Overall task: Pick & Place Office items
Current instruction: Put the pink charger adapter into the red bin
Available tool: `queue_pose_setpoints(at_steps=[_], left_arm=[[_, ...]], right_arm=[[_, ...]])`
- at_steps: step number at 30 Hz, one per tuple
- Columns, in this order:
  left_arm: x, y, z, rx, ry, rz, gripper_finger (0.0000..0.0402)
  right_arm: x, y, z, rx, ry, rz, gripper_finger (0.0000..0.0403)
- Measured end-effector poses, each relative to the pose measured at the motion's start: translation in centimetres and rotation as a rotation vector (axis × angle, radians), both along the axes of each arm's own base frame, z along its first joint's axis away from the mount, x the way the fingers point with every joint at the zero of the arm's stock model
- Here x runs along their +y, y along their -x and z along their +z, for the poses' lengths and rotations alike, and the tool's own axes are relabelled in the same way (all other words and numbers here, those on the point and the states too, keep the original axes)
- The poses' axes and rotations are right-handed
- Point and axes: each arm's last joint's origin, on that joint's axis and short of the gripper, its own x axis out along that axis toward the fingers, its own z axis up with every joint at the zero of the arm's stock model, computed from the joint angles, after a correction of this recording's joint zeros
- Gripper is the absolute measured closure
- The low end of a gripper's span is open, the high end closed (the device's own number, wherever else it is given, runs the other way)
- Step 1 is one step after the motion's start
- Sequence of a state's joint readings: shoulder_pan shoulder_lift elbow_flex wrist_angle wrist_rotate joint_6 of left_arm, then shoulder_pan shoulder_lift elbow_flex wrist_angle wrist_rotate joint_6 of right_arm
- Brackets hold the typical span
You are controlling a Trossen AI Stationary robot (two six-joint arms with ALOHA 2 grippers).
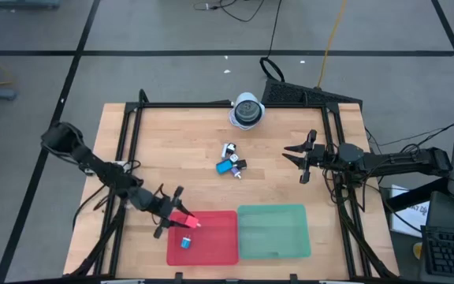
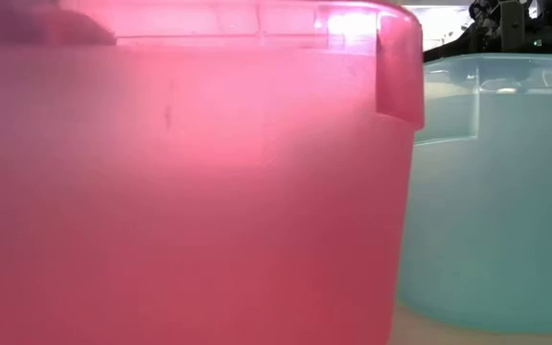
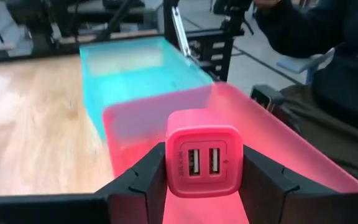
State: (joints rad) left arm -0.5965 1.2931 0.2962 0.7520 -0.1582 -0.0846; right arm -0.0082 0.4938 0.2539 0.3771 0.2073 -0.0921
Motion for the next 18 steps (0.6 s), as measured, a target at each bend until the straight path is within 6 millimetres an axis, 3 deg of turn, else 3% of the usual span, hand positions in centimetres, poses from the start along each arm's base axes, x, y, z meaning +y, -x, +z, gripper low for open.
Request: queue_pose_setpoints(at_steps=[5, 18], left_arm=[[-0.3, -0.1, -1.1, 0.089, 0.071, 0.022, 0.025], [-0.6, -0.4, -3.0, 0.186, 0.064, 0.023, 0.0247]], right_arm=[[0.0, 0.0, 0.0, 0.0, 0.001, 0.0, 0.0314], [0.0, 0.0, 0.0, 0.001, 0.006, 0.0, 0.0314]])
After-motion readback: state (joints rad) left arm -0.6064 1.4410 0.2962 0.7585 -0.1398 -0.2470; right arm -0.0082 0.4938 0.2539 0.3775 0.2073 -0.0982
